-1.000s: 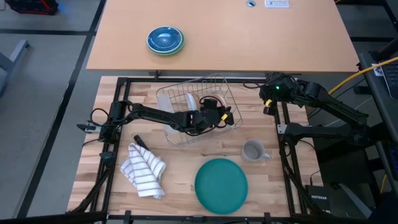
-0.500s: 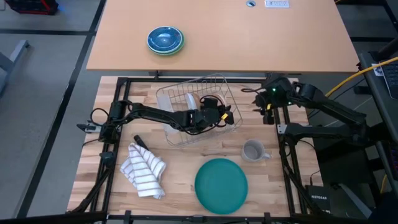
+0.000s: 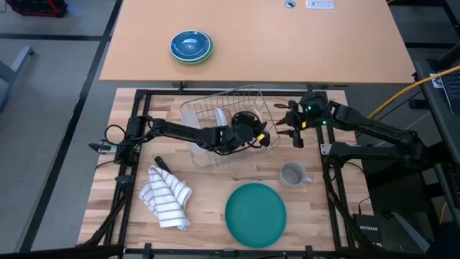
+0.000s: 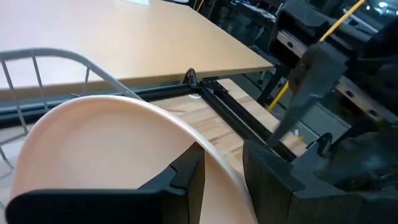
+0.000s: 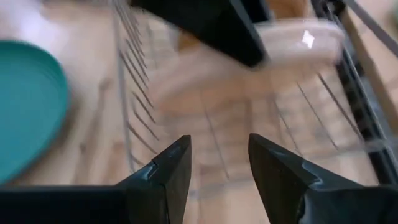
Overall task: Sort dishes
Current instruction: Put the pink plate in the dish rack
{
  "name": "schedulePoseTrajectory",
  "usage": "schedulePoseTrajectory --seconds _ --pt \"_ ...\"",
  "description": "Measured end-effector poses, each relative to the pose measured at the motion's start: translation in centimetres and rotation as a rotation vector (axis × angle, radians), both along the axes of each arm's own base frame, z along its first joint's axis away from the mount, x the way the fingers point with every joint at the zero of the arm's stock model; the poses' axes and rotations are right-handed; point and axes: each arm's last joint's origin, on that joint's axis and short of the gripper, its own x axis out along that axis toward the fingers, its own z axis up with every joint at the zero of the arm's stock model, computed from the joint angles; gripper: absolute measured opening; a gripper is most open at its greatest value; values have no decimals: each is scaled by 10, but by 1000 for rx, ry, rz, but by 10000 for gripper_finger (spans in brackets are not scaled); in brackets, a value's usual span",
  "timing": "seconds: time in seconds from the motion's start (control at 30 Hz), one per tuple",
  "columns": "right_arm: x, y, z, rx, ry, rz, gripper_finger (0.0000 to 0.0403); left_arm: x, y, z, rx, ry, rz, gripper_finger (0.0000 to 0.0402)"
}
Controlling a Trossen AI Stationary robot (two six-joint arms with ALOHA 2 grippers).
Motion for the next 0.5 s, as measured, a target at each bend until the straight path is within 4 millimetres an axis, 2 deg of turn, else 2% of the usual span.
schedulePoseTrajectory --seconds 0.3,0.5 --pt "10 -5 -15 81 -137 -103 165 0 0 0 83 77 -25 98" --pt "14 -8 -26 105 -119 -126 165 0 0 -1 133 132 -42 98"
